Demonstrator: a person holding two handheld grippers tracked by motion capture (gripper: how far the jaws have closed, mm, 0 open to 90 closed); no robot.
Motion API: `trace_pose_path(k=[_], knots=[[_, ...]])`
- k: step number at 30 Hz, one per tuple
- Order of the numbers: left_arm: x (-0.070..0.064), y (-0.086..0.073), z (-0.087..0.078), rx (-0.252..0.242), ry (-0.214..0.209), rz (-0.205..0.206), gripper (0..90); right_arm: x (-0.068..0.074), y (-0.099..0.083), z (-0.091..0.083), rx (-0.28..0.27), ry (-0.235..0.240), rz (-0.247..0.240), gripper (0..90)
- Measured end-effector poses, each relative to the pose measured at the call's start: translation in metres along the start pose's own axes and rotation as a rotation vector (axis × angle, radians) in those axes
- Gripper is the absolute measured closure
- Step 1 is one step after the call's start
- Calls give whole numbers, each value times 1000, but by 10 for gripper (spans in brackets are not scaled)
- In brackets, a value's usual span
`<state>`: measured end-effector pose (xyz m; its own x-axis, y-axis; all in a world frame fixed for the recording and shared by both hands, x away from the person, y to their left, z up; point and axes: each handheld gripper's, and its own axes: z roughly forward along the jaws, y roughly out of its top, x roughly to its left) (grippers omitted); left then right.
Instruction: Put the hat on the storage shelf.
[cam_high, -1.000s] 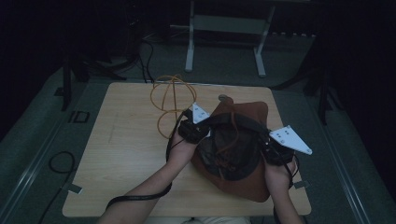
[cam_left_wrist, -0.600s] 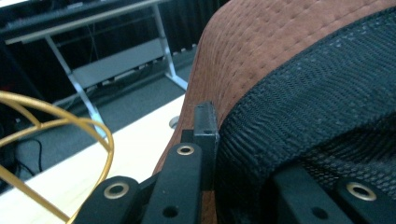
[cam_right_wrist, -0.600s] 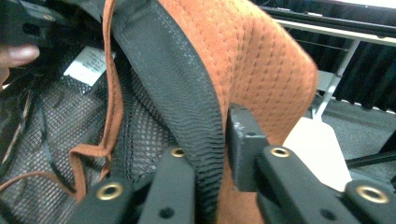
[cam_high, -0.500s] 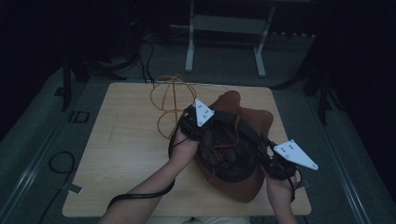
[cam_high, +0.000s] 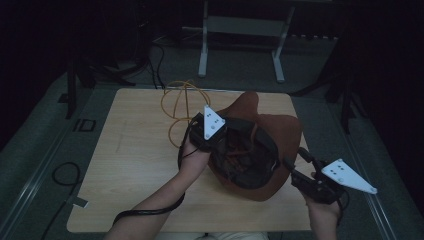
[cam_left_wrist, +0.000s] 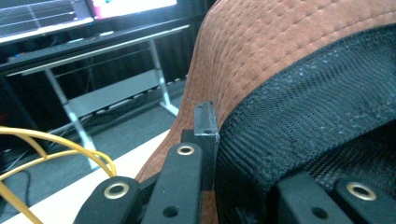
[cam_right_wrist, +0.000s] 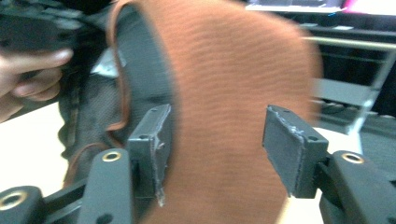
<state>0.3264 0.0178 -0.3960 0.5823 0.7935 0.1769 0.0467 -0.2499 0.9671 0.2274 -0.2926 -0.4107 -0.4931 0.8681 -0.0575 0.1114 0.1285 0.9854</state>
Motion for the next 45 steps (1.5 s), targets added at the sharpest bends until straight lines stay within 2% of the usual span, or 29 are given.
trace_pose_path(k=[1, 5, 7, 9, 10, 11, 14, 17, 18, 20, 24, 27, 29, 31, 33, 35, 39, 41, 43, 45], knots=[[2, -1, -1, -6, 0, -2, 859, -5, 1, -4, -5, -26, 0, 426], [9, -5, -6, -45, -62, 4, 858, -27, 6, -18, -19, -95, 10, 435], [10, -6, -7, -58, -77, 11, 858, -36, 6, -22, -11, -115, 10, 435], [13, -7, -9, -84, -111, 12, 858, -42, 6, -24, -4, -128, 14, 435], [14, -7, -10, -89, -119, 15, 858, -45, 5, -25, 0, -131, 20, 435], [15, -7, -10, -101, -149, 5, 859, -47, 3, -25, 2, -133, 25, 435], [19, -7, -9, -122, -195, -9, 858, -53, -1, -24, 13, -138, 41, 435], [24, -9, -8, -153, -230, -4, 858, -57, -7, -22, 21, -141, 53, 435], [24, -9, -8, -153, -230, -4, 858, -59, -8, -21, 26, -139, 58, 435], [27, -11, -9, -184, -260, -4, 858, -61, -11, -21, 31, -133, 66, 435], [30, -10, -9, -208, -285, 2, 858, -58, -12, -21, 36, -114, 56, 435], [34, -10, -7, -241, -315, -8, 858, -52, -11, -22, 25, -79, 44, 430], [37, -12, -6, -271, -331, -6, 858, -46, -8, -23, 20, -57, 18, 425], [39, -13, -4, -284, -356, -19, 859, -41, -5, -24, 8, -28, -9, 424], [40, -14, -4, -290, -359, -15, 859, -37, -3, -25, 3, 4, -30, 424], [41, -16, -2, -298, -399, -23, 859, -35, -2, -24, 1, 39, -48, 424], [39, -17, -1, -326, -470, -28, 858, -29, -6, -16, 19, 136, -75, 424], [36, -16, 0, -321, -469, -15, 859, -26, -9, -11, 26, 201, -92, 424], [34, -15, 0, -314, -465, -8, 859, -22, -12, -5, 31, 295, -106, 426], [33, -14, 0, -322, -458, -8, 858, -19, -15, -1, 35, 352, -120, 426]])
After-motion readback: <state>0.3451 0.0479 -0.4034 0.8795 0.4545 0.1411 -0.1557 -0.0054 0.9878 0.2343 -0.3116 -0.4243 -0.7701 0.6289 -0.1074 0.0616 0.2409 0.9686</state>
